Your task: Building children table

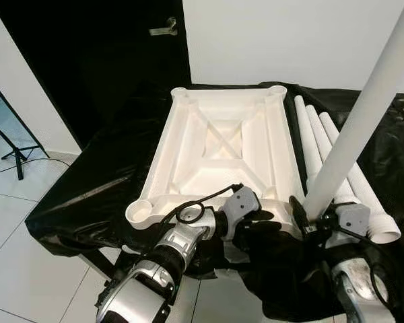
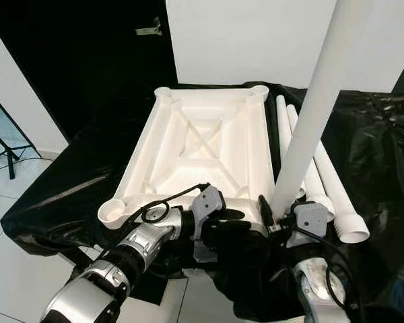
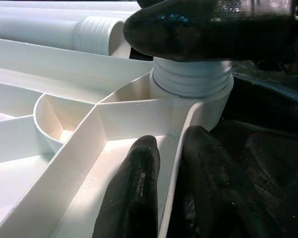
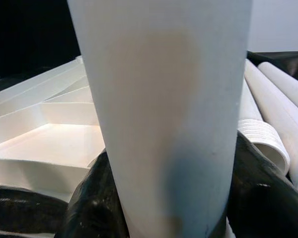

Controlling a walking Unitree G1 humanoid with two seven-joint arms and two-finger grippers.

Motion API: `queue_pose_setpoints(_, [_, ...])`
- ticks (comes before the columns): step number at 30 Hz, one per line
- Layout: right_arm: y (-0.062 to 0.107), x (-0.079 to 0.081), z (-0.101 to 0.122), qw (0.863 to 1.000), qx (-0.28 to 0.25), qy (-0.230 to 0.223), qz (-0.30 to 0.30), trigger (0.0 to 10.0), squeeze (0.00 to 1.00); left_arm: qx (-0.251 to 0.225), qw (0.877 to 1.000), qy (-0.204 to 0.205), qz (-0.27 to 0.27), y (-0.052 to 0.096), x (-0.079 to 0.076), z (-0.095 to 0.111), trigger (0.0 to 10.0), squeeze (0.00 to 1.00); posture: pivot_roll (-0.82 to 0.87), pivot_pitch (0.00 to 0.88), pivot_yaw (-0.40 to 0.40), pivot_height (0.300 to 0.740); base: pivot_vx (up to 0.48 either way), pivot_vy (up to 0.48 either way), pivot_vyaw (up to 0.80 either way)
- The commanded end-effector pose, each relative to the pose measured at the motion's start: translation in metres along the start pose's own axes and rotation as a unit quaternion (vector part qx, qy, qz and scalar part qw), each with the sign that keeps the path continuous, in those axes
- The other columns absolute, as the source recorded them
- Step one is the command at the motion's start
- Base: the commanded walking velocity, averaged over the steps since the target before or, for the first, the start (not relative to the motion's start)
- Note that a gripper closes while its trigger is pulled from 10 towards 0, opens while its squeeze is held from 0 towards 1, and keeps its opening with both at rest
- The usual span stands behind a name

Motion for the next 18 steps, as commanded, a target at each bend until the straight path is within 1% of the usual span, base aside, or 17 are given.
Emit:
queue_pose_setpoints(1, [0.001, 0.004, -0.016, 0.999, 0.034, -0.009, 0.003, 8.1, 0.0, 0.056, 0.994, 0.053, -0.078, 0.002, -0.028, -0.034, 10.0, 0.0, 0.08, 0.0, 0.051, 0.74, 0.0, 0.0, 0.0])
queue_pose_setpoints(2, [0.0, 0.009, -0.016, 0.999, 0.034, -0.013, 0.019, 10.0, 0.0, 0.055, 0.994, 0.053, -0.079, 0.002, -0.029, -0.033, 10.0, 0.0, 0.07, 0.0, 0.052, 0.74, 0.0, 0.0, 0.0])
queue_pose_setpoints(5, [0.0, 0.011, -0.016, 0.999, 0.033, -0.015, 0.028, 10.0, 0.0, 0.055, 0.994, 0.053, -0.079, 0.001, -0.029, -0.033, 10.0, 0.0, 0.07, 0.0, 0.052, 0.74, 0.0, 0.0, 0.0])
queue_pose_setpoints(6, [-0.001, 0.013, -0.013, 0.999, 0.027, -0.016, 0.044, 10.0, 1.0, 0.056, 0.994, 0.053, -0.08, 0.001, -0.03, -0.034, 10.0, 0.0, 0.07, 0.0, 0.054, 0.74, 0.0, 0.0, 0.0])
queue_pose_setpoints(8, [-0.003, 0.015, -0.01, 0.993, 0.036, -0.016, 0.111, 10.0, 1.0, 0.056, 0.994, 0.054, -0.082, 0.001, -0.032, -0.035, 10.0, 0.0, 0.07, 0.0, 0.055, 0.74, 0.0, 0.0, 0.0])
queue_pose_setpoints(9, [-0.003, 0.017, -0.01, 0.988, 0.044, -0.008, 0.145, 10.0, 1.0, 0.057, 0.993, 0.054, -0.083, 0.001, -0.032, -0.036, 10.0, 0.0, 0.07, 0.0, 0.053, 0.74, 0.0, 0.0, 0.0])
queue_pose_setpoints(10, [-0.003, 0.017, -0.01, 0.988, 0.044, -0.008, 0.145, 10.0, 1.0, 0.057, 0.993, 0.054, -0.083, 0.001, -0.032, -0.036, 10.0, 0.0, 0.07, 0.0, 0.053, 0.74, 0.0, 0.0, 0.0])
queue_pose_setpoints(11, [-0.001, 0.019, -0.011, 0.983, 0.052, 0.005, 0.174, 10.0, 0.0, 0.057, 0.993, 0.054, -0.083, 0.001, -0.032, -0.035, 10.0, 0.0, 0.07, 0.0, 0.053, 0.74, 0.0, 0.0, 0.0])
queue_pose_setpoints(12, [-0.001, 0.019, -0.011, 0.983, 0.052, 0.005, 0.174, 10.0, 0.0, 0.057, 0.993, 0.054, -0.083, 0.001, -0.032, -0.035, 10.0, 0.0, 0.07, 0.0, 0.053, 0.74, 0.0, 0.0, 0.0])
queue_pose_setpoints(14, [0.004, 0.019, -0.009, 0.973, 0.063, 0.018, 0.221, 10.0, 0.0, 0.053, 0.994, 0.057, -0.083, 0.001, -0.033, -0.035, 10.0, 0.0, 0.07, 0.0, 0.052, 0.74, 0.0, 0.0, 0.0])
queue_pose_setpoints(15, [0.004, 0.019, -0.009, 0.973, 0.063, 0.018, 0.221, 10.0, 0.0, 0.053, 0.994, 0.057, -0.083, 0.001, -0.033, -0.035, 10.0, 0.0, 0.07, 0.0, 0.052, 0.74, 0.0, 0.0, 0.0])
queue_pose_setpoints(17, [0.009, 0.019, -0.006, 0.961, 0.072, 0.033, 0.265, 10.0, 0.0, 0.054, 0.993, 0.06, -0.086, 0.001, -0.037, -0.038, 10.0, 0.0, 0.07, 0.0, 0.05, 0.74, 0.0, 0.0, 0.0])
queue_pose_setpoints(18, [0.009, 0.019, -0.006, 0.961, 0.072, 0.033, 0.265, 10.0, 0.0, 0.054, 0.993, 0.06, -0.086, 0.001, -0.037, -0.038, 10.0, 0.0, 0.07, 0.0, 0.05, 0.74, 0.0, 0.0, 0.0])
Point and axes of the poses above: a point about 5 cm out from each wrist's last joint towards the gripper, its own y axis pointing back from the gripper into the wrist, its own z axis along the axis of the wrist's last joint, x = y × z, the point moved 5 cm from there along -y, pointing out of the wrist towards the gripper, and after that the axes turned 2 degrees about -y, right-handed, at the moved point
